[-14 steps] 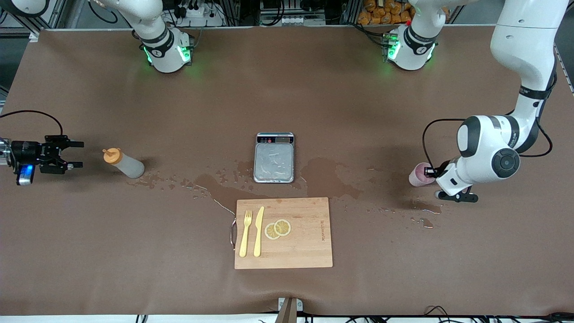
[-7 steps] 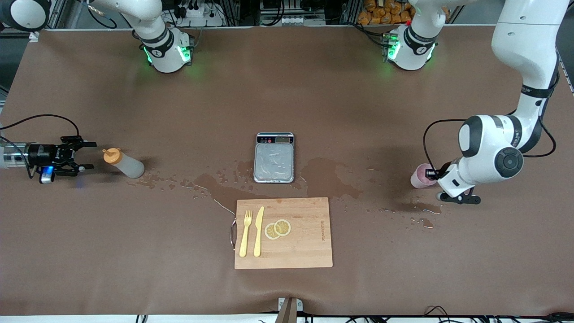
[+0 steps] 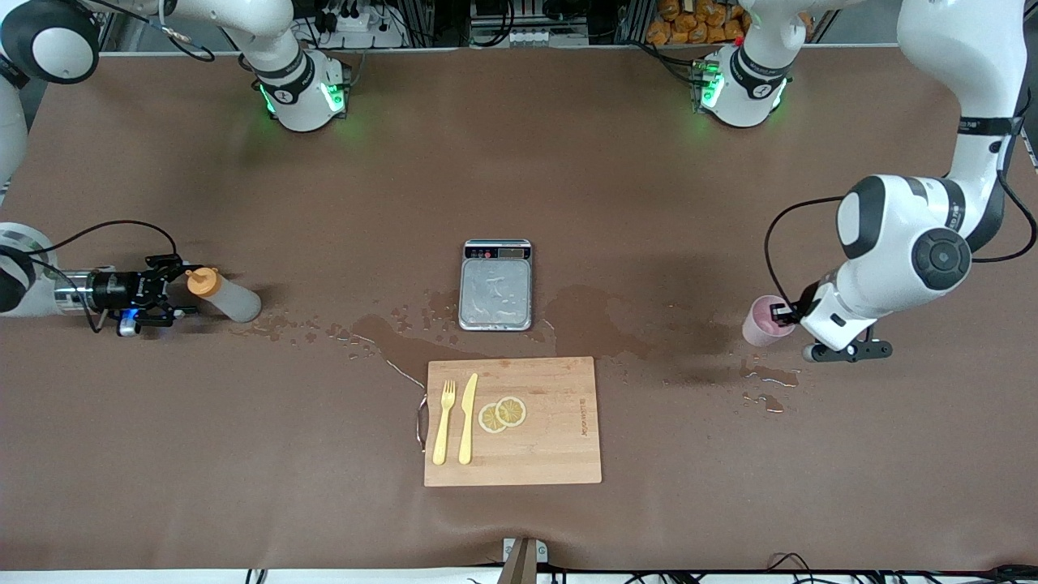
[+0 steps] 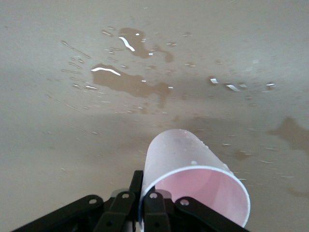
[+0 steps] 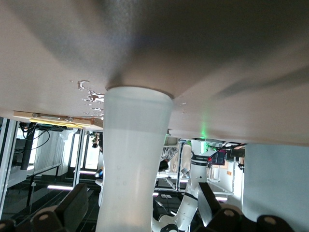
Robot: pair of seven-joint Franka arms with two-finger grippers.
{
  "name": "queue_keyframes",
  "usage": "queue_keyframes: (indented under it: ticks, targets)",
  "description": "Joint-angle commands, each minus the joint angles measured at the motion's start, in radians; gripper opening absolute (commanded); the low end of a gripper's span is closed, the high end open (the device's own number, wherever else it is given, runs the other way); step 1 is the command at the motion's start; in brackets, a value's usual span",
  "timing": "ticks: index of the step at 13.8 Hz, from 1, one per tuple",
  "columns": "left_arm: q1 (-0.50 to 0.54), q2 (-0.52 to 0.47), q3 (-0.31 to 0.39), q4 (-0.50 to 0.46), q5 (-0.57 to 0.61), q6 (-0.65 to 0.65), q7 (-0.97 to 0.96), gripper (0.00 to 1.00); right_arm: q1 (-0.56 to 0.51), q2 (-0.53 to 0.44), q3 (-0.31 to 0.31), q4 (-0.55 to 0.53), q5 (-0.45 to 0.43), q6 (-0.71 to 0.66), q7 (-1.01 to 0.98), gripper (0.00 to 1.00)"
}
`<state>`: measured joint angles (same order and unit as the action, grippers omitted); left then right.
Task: Add sauce to pink cup with both arms
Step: 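Carry the pink cup onto the silver scale with the left gripper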
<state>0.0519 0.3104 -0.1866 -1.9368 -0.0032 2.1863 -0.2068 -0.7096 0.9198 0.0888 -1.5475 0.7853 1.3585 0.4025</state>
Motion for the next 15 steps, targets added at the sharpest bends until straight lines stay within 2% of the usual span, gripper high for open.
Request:
queue_keyframes:
  ticks: [1, 4, 8, 11, 13, 15]
  targets:
    - [0.002, -0.042, -0.083, 0.005, -0.014, -0.029, -0.165, 0.00, 0.013, 0.033, 0.008, 0.032, 0.031, -0.016, 0.027, 1.00]
    - [-0.003, -0.031, -0.181, 0.056, -0.012, -0.086, -0.340, 0.00, 0.039, 0.033, 0.008, 0.030, 0.031, -0.010, 0.024, 1.00]
    - [-0.020, -0.014, -0.315, 0.071, -0.012, -0.092, -0.550, 0.00, 0.062, 0.033, 0.008, 0.027, 0.031, 0.007, 0.022, 1.00]
    - [-0.090, 0.024, -0.340, 0.116, -0.012, -0.092, -0.684, 0.00, 0.065, 0.033, 0.008, 0.026, 0.029, 0.010, -0.002, 0.99]
    - [-0.147, 0.061, -0.340, 0.163, -0.012, -0.092, -0.768, 0.00, 0.065, 0.033, 0.008, 0.023, 0.029, 0.008, -0.022, 0.81]
    - [-0.203, 0.114, -0.338, 0.217, -0.012, -0.091, -0.851, 0.00, 0.068, 0.033, 0.008, 0.020, 0.028, 0.005, -0.025, 0.72]
